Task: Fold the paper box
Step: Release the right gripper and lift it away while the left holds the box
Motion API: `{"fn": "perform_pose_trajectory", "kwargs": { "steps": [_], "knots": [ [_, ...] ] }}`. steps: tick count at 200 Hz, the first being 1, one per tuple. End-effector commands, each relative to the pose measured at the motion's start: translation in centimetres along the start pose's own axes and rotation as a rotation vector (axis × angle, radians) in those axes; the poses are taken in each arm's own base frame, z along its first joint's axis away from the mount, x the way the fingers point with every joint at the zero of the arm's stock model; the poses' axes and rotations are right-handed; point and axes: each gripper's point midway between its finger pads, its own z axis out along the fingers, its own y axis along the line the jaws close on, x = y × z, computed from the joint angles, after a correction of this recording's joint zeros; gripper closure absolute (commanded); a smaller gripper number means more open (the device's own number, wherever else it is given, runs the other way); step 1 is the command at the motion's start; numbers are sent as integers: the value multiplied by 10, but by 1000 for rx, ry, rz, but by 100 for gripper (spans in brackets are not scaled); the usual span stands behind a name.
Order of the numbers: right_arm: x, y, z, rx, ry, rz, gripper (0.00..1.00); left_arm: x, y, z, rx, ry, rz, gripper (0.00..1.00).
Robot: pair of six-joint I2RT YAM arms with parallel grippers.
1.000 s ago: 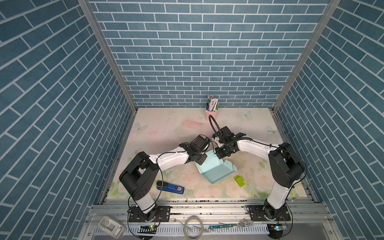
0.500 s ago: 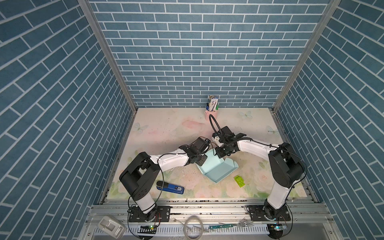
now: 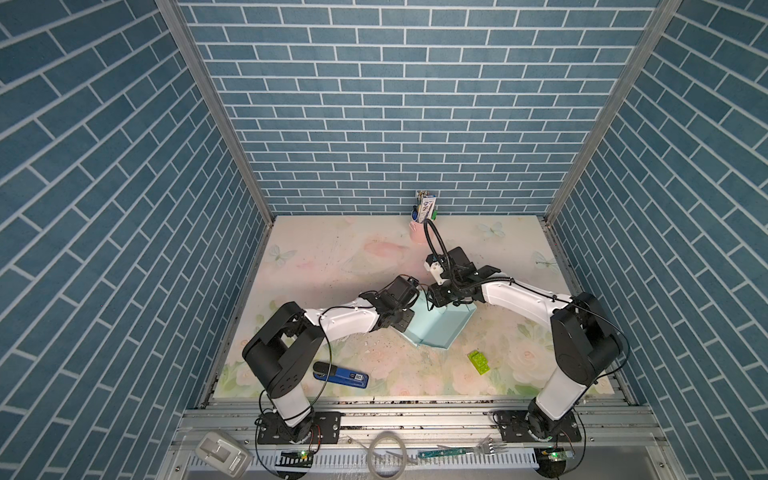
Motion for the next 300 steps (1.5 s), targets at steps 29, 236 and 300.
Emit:
{"fn": "perform_pose_trajectory", "kwargs": {
  "steps": [29, 236, 300],
  "knots": [
    [-42, -10, -61, 96, -255, 79, 56, 6, 7, 5, -52, 14, -64, 100],
    [9, -35, -155, 150, -398, 595, 51, 4, 23, 4, -159, 6, -356, 100],
    [-5, -12, -134, 89, -357, 590, 49, 1, 24, -1, -168, -6, -373, 100]
  ]
}}
